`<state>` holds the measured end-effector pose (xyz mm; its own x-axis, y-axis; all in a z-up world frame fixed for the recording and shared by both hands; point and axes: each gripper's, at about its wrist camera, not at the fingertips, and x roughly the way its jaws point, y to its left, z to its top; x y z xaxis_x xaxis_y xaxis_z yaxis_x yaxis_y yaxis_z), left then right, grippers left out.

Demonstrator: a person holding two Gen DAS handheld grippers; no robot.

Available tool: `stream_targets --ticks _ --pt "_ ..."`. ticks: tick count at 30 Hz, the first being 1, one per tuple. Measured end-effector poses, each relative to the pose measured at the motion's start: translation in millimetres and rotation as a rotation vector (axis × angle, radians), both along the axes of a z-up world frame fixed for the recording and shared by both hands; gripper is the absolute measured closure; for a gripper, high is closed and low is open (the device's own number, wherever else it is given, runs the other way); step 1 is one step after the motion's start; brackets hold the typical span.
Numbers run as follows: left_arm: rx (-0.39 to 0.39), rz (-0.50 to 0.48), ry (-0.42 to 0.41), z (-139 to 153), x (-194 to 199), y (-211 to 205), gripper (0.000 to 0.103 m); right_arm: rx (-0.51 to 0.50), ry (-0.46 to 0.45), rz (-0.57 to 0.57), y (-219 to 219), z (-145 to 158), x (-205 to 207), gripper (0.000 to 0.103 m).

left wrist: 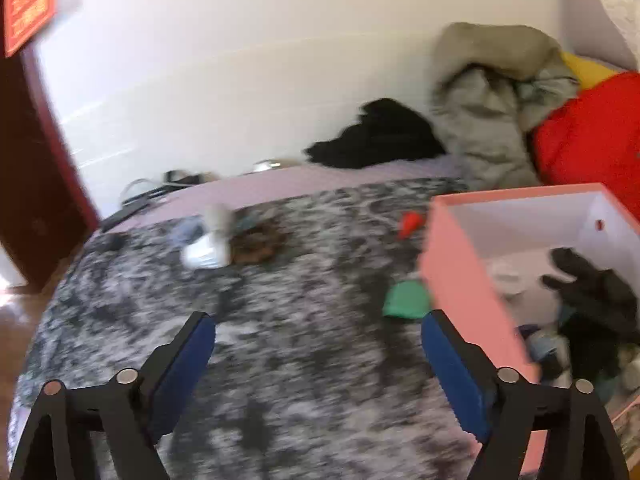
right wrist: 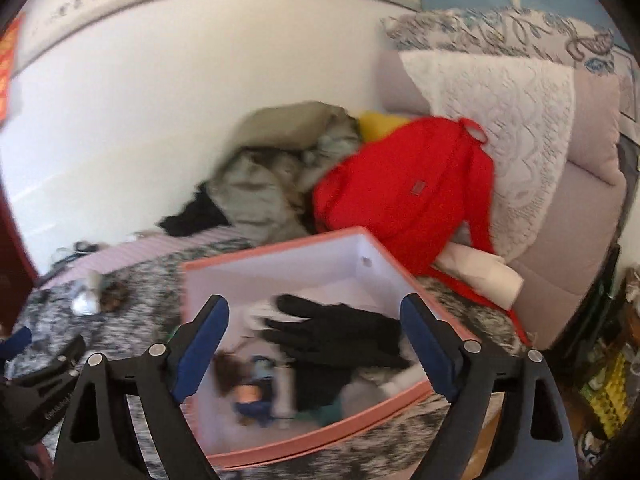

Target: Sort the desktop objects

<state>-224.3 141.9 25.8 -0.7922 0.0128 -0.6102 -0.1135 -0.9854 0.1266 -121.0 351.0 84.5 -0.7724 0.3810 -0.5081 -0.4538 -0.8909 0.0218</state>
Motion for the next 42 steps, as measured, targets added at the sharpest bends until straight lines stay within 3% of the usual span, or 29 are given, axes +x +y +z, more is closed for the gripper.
stream_targets --ticks 6,9,13,17,23,28,31,35,38,42 --pt "0.011 0.138 -0.044 -27.3 -1.0 -90.4 0.012 0.01 -0.016 0.2 -96.4 -26.4 -28.8 0.009" --pt "0.015 0.176 -0.059 -50.2 -13.3 -128.7 0.012 -0.007 -0.069 0.322 -140.9 -59.8 -56.2 0.009" --pt "0.076 0.213 -0.138 -91.1 -47.6 -175.8 0.012 -0.069 -0.22 0.426 -183.3 -116.9 -99.8 0.009" --pt "0.158 0.201 -0.213 -117.0 -88.3 -195.9 0.012 -0.094 -0.36 0.355 -192.0 -171.3 -143.2 0.009" --pt "0.093 0.105 -0.188 -137.9 -149.6 -172.3 0.012 -0.074 -0.421 0.172 -183.0 -218.4 -186.6 0.009" --pt "0.053 0.045 -0.22 -165.7 -204.6 -151.4 0.012 -0.053 -0.484 0.081 -167.3 -251.3 -216.9 0.009" --pt "0.049 0.041 -0.232 -185.2 -235.2 -146.3 0.012 -0.064 -0.455 0.05 -155.4 -255.4 -236.7 0.007" --pt "0.127 0.082 -0.244 -202.9 -270.2 -149.5 0.01 -0.068 -0.421 0.037 -141.6 -261.4 -264.8 0.003" --pt "0.136 0.089 -0.198 -197.2 -290.6 -144.5 0.01 -0.069 -0.405 0.046 -139.4 -263.2 -281.6 0.001" --pt "0.154 0.119 -0.23 -203.9 -316.8 -140.2 0.01 -0.093 -0.392 0.052 -136.8 -264.4 -307.3 0.001"
